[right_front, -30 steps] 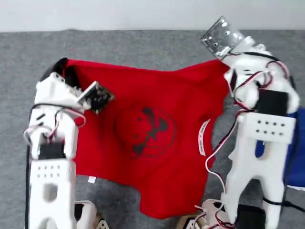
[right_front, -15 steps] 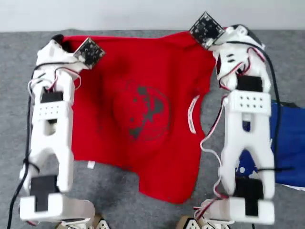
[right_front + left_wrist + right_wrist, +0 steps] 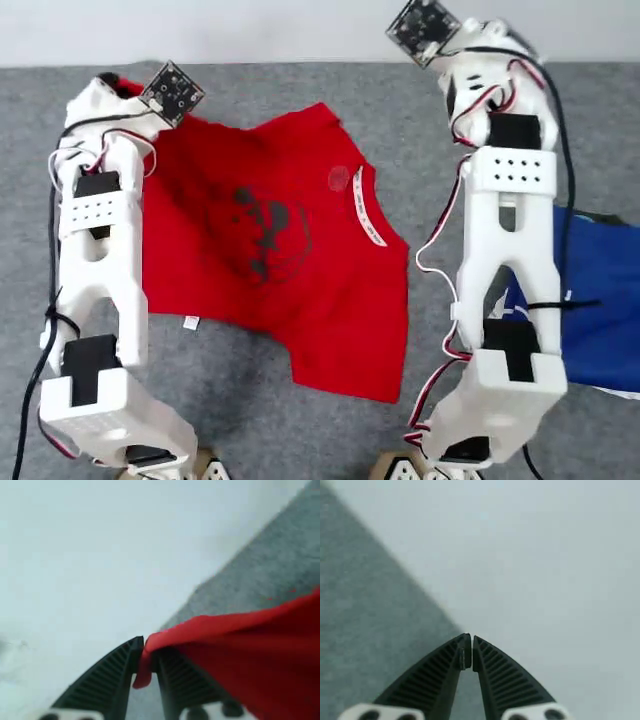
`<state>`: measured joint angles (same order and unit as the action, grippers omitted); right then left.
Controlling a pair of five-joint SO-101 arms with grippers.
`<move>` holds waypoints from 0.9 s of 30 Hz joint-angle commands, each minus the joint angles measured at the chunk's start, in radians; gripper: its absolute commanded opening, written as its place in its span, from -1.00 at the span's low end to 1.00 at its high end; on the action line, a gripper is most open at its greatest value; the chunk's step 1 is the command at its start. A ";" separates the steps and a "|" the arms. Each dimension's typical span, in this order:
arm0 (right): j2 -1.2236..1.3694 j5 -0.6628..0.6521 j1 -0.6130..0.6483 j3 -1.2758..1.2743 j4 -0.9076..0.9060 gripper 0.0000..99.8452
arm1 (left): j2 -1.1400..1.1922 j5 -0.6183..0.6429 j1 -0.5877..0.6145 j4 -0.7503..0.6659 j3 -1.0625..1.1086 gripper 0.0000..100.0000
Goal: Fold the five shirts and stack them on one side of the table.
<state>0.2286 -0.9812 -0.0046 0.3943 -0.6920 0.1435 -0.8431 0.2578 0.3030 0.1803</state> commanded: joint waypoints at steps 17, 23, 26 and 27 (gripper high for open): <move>0.087 0.253 0.222 0.066 -0.311 -0.97 | -0.117 -0.021 -0.025 0.878 -0.045 -0.99; 0.188 0.370 0.237 0.066 -0.255 -0.97 | -0.115 -0.055 -0.011 1.146 -0.039 -0.99; 0.252 0.454 0.255 0.066 -0.202 -0.97 | -0.114 -0.052 0.006 1.158 -0.039 -0.99; 0.277 0.470 0.263 0.066 -0.182 -0.97 | -0.110 -0.052 0.008 1.162 -0.039 -0.99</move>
<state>0.4849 -0.5685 0.2378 0.3959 -0.9283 0.0852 -0.8861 0.2578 1.4415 0.1788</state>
